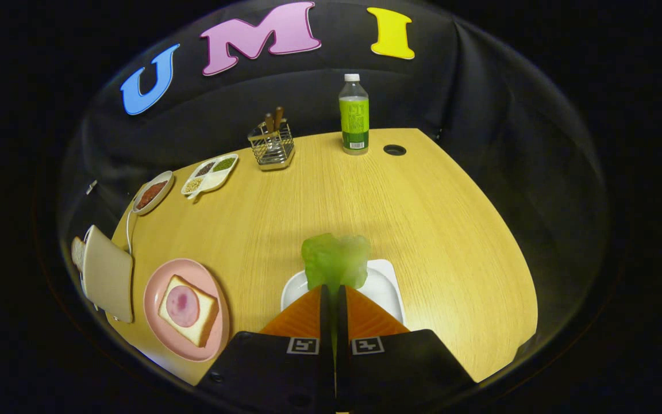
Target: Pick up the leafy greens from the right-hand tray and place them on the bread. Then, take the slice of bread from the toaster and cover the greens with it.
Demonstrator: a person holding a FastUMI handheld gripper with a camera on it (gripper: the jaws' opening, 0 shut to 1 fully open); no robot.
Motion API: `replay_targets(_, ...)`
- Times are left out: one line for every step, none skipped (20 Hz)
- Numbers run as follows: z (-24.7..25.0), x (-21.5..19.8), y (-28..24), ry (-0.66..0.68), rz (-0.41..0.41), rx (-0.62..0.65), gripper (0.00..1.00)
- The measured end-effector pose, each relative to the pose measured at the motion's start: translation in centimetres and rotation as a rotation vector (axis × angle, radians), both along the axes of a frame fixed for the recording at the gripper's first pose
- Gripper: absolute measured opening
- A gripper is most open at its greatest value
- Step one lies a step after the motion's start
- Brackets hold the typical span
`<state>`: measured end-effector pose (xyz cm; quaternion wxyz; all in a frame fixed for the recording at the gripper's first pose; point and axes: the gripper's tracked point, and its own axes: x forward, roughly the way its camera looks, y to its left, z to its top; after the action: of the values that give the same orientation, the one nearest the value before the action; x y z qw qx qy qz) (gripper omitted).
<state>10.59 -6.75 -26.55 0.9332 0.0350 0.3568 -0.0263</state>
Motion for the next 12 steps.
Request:
replay_targets(0.8, -0.1, 0.4, -0.009, 0.003, -0.003, 0.06)
replay_targets(1.5, -0.2, 0.9, -0.02, 0.006, -0.005, 0.06)
replay_targets(2.4, -0.4, 1.5, -0.031, 0.01, -0.005, 0.06)
replay_targets(3.4, -0.6, 2.2, -0.046, 0.016, -0.007, 0.06)
replay_targets(4.0, -0.7, 2.8, -0.057, 0.022, -0.009, 0.06)
replay_targets(4.8, -0.9, 3.6, -0.071, 0.032, -0.01, 0.06)
replay_targets(5.6, -1.0, 4.6, -0.083, 0.044, -0.008, 0.06)
replay_targets(6.1, -1.3, 5.5, -0.095, 0.058, -0.01, 0.06)
replay_targets(6.6, -1.5, 6.5, -0.106, 0.074, -0.011, 0.06)
replay_targets(7.0, -1.7, 7.7, -0.115, 0.093, -0.011, 0.06)
replay_targets(7.4, -2.0, 8.9, -0.122, 0.111, -0.01, 0.06)
replay_targets(7.5, -2.2, 9.9, -0.125, 0.129, -0.008, 0.06)
